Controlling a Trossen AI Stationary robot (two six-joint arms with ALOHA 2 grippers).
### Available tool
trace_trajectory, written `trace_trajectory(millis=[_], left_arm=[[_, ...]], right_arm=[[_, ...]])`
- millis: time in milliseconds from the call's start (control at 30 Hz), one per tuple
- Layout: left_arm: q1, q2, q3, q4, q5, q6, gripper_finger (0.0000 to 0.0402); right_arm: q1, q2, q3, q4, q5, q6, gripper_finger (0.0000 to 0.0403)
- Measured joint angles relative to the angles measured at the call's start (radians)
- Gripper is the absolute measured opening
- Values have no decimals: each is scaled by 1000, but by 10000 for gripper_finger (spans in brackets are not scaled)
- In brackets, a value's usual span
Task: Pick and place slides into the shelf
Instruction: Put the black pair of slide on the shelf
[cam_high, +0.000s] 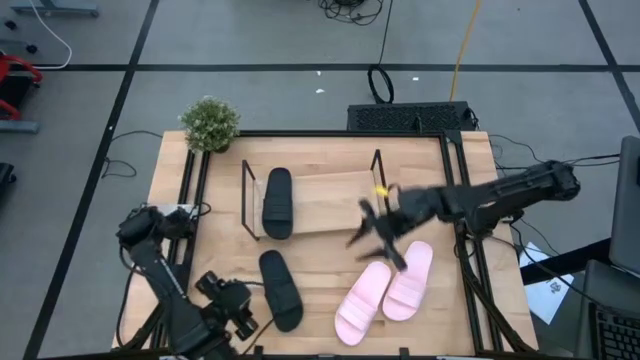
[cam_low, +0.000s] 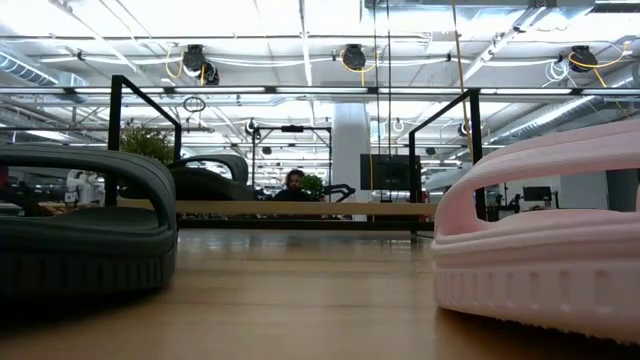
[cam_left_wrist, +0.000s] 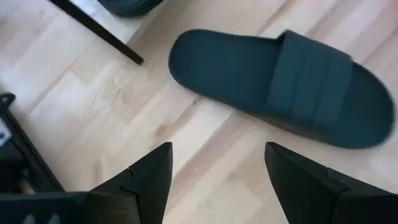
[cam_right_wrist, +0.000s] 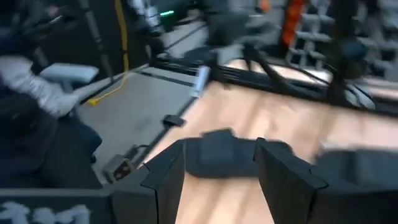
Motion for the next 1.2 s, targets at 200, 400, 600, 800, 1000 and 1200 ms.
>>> trace_trajectory(millis=[200, 400, 600, 800, 1000, 1200], left_arm=[[-48, 0, -2, 3, -8, -70, 250], [-62, 0, -2, 3, -13, -72, 250], [-62, 0, -2, 4, -14, -72, 250], [-62, 0, -2, 39, -43, -49, 250], [-63, 0, -2, 68, -61, -17, 250], [-64, 0, -3, 69, -59, -18, 250]], right_arm=[[288, 98, 0, 224, 204, -168, 183], [465, 253, 7, 459, 423, -355, 183], [506, 447, 100, 532, 488, -398, 183], [492, 617, 256, 468, 492, -406, 183], [472, 752, 418, 309, 620, -463, 183], [462, 848, 507, 248, 780, -503, 183]])
